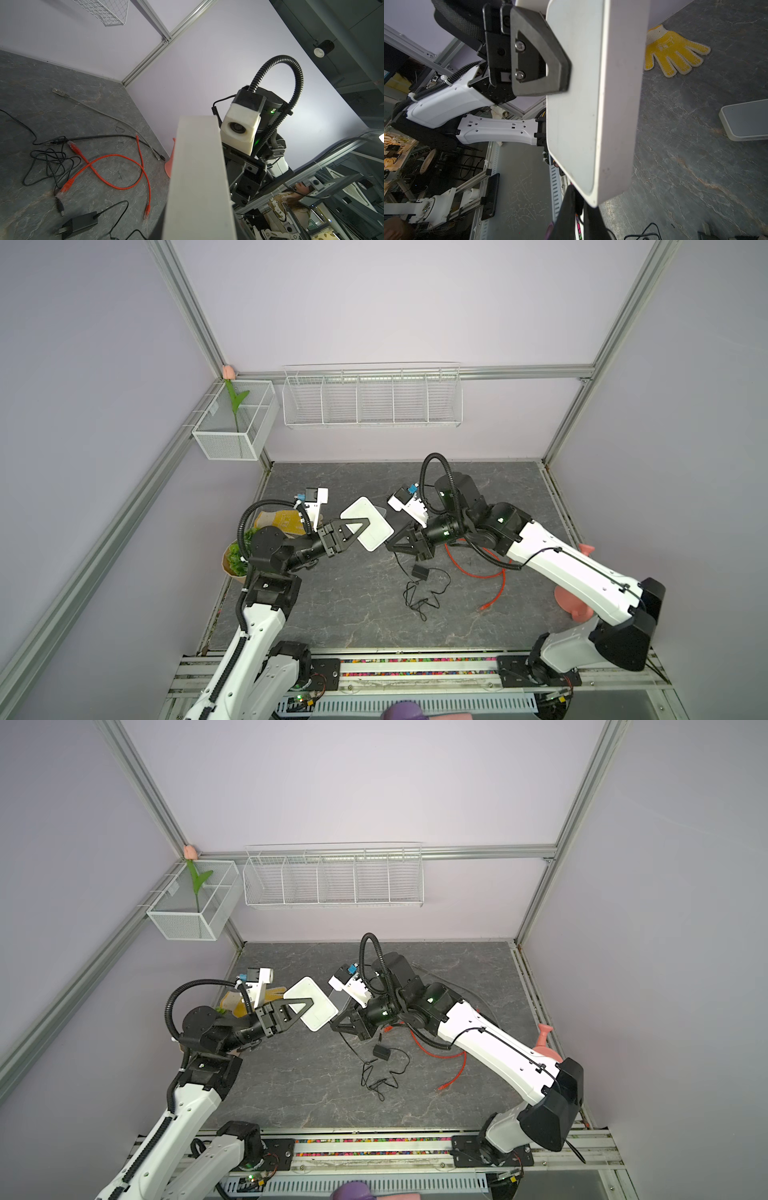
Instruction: Insert the plug into the switch port
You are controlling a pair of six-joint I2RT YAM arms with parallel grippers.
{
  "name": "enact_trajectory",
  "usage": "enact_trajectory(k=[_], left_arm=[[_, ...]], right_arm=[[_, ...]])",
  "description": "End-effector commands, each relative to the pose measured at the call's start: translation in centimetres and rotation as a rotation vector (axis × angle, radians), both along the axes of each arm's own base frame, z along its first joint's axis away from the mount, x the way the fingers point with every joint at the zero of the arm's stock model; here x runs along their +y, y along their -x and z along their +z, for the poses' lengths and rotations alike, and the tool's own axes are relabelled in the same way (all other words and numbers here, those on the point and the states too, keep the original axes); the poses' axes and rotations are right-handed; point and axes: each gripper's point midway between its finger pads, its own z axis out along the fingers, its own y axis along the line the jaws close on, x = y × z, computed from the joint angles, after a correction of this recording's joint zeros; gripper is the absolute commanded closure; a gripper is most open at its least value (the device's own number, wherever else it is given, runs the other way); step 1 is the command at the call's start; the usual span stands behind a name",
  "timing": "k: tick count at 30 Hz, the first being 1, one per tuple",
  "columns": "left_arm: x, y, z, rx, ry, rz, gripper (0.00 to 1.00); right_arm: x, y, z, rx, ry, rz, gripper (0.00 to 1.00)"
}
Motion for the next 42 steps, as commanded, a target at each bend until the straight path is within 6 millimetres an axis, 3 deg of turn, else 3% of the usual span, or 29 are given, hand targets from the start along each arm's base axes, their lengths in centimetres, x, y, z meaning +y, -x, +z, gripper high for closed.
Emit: enact_trajectory(k=[1,7,16,20,42], left_arm=[[-1.5,3.2,-0.3,-0.007,-0.029,-0.163,1.00],[-1.9,4.0,0.2,0.010,0.020,-0.196,1.00],[-2.3,5.0,-1.7,0.041,-0.024,-0.230,1.00],[-2.0,6.1,-1.6,0.018,-0.033,-0.243,1.00],[-3.0,7.7,-3.6,0.059,-0.061,-0.303,1.00]], right_arm=[[1.5,-2.2,3.8,-0.137,-0.132,-0.029,0.94],[1.5,-2.3,4.0,-0.153,-0.143,-0.033,0.94],[0.7,-2.8,4.5,-0.189,-0.146,-0.063,0.94],[0.6,-2.9,4.7,-0.193,-0.148,-0.062,0.93],[1.4,-3.5,5.1,-0.205,-0.165,-0.056,0.93]])
